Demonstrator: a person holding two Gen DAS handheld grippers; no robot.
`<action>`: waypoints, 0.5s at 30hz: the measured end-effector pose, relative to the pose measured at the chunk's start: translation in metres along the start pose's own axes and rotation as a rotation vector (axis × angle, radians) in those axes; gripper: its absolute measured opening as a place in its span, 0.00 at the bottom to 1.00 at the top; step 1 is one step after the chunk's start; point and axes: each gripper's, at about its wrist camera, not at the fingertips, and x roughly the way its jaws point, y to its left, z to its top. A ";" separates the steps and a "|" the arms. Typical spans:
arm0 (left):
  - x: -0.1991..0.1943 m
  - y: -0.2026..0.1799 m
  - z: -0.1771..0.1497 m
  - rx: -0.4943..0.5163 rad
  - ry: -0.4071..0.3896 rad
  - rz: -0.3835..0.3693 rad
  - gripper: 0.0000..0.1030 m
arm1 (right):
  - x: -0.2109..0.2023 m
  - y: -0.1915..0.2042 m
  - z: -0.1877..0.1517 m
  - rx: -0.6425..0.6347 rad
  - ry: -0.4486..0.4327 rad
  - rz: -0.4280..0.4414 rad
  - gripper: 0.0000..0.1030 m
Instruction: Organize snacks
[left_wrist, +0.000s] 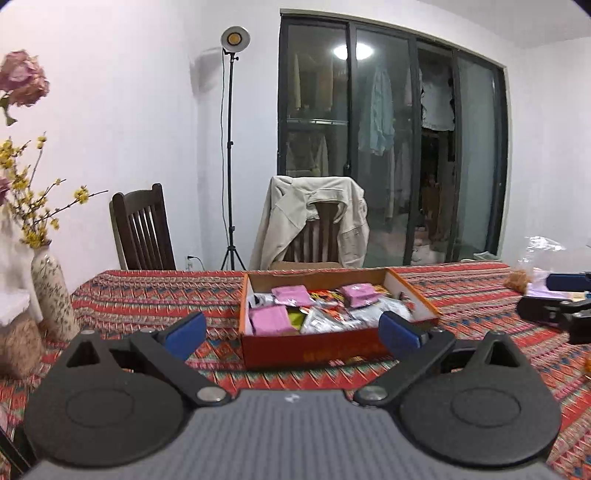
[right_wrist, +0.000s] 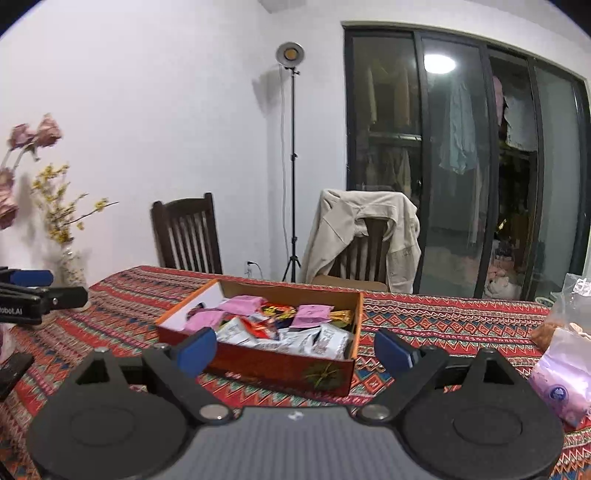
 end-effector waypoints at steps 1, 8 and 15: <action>-0.012 -0.002 -0.004 0.002 -0.004 -0.005 0.99 | -0.011 0.005 -0.004 -0.008 -0.010 0.001 0.90; -0.110 -0.012 -0.045 0.021 -0.052 -0.046 1.00 | -0.096 0.034 -0.038 -0.037 -0.081 0.017 0.90; -0.194 -0.009 -0.100 0.001 -0.066 -0.065 1.00 | -0.200 0.047 -0.091 -0.013 -0.144 0.014 0.94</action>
